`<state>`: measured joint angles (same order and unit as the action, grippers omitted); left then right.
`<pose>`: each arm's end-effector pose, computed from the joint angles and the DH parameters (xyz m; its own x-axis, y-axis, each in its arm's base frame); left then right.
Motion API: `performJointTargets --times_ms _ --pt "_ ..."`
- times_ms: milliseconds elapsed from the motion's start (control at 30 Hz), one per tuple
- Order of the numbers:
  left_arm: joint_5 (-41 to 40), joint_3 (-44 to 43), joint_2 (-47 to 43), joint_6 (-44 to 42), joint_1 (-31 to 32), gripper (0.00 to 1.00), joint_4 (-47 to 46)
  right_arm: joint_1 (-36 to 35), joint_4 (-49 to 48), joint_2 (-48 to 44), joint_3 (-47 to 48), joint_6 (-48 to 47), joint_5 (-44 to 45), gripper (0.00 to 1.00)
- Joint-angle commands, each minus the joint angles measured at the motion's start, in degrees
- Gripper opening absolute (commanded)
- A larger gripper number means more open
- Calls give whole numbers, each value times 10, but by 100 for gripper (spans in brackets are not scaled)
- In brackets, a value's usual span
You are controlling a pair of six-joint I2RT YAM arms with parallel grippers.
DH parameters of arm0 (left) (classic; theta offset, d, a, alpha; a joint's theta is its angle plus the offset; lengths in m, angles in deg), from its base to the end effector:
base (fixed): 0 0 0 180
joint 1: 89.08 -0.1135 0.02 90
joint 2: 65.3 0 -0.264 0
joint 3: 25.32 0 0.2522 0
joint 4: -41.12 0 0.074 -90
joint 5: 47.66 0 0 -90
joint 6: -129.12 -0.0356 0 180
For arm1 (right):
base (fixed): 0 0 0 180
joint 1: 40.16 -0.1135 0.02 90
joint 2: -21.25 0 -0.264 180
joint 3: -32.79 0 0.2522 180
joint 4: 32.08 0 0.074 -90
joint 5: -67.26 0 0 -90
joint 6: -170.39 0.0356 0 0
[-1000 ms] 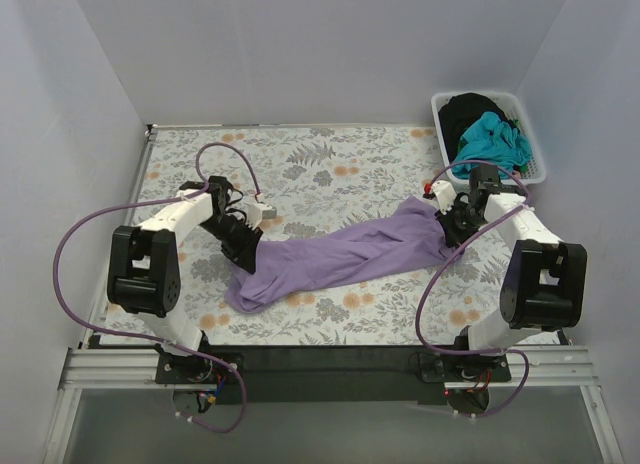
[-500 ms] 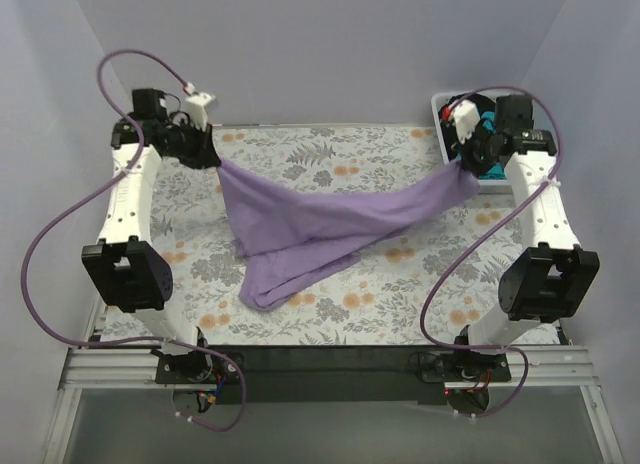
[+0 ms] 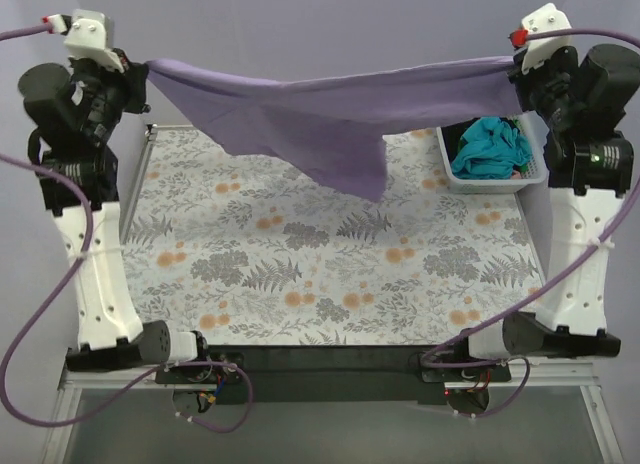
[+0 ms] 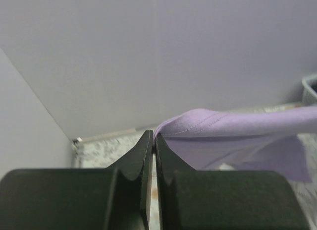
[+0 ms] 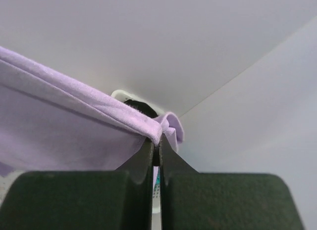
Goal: Fold and stack the t-shirts
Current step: Flatten the tshirt out
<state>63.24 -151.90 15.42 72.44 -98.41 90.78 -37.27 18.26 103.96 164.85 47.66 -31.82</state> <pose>0.2587 0.0296 0.5479 -0.1644 -0.5471 -0.8208 0.1310 0.8126 -0.5679 0.2599 -0.0075 0.5648 0.0438 -0.5368 -0.8426 -0.1000 0.8368 -0.5383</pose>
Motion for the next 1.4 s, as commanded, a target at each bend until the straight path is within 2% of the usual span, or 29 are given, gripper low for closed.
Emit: performJointTargets --times_ms 0,133,233,267,333,400,433,467,567,667,767,933,1067,1133,1167,1200,1267,1300,1367 --pt "-89 -11 -104 16 -5 0 -98 4 -92 -82 -39 23 17 1" --pt "-131 -15 -159 5 -5 0 -104 4 -92 -159 -61 35 -4 1" --pt "-126 1 -196 -8 -5 0 -89 3 -52 -204 -101 65 -77 1" --pt "-126 21 -202 -11 -4 0 -74 3 -35 -213 -118 67 -128 1" --pt "-133 53 -223 -19 -5 0 -62 3 0 -236 -197 77 -161 1" --pt "-134 136 -243 -30 -5 0 -55 3 28 -249 -250 66 -215 1" --pt "-137 175 -268 -42 -6 0 -58 3 51 -259 -311 64 -230 1" --pt "-134 242 -282 -51 -6 0 -65 3 56 -265 -342 59 -255 1" --pt "-118 327 -311 -67 -5 0 -59 -2 68 -290 -479 49 -287 1" --pt "-97 426 -315 -70 -5 0 -59 -16 73 -280 -588 13 -262 1" --pt "-94 512 -303 -78 -5 0 -88 -17 48 -246 -659 -34 -221 1" --pt "-62 569 -258 -83 -5 0 -125 -17 12 -152 -686 -73 -197 1" --pt "-42 608 -246 -105 -5 0 -143 -18 19 -128 -715 -130 -189 1" --pt "-37 619 -244 -120 -4 0 -142 -18 34 -130 -740 -158 -170 7" --pt "-35 627 -244 -124 -5 0 -142 -18 40 -132 -746 -183 -160 14" --pt "-34 631 -246 -128 -5 0 -142 -18 46 -138 -752 -192 -155 29" --pt "-36 633 -245 -131 -5 0 -141 -17 63 -145 -756 -203 -147 39" --pt "-36 633 -243 -132 -5 0 -141 -17 68 -148 -752 -204 -146 50" --pt "-35 629 -234 -134 -5 0 -138 -13 75 -150 -728 -201 -145 56"
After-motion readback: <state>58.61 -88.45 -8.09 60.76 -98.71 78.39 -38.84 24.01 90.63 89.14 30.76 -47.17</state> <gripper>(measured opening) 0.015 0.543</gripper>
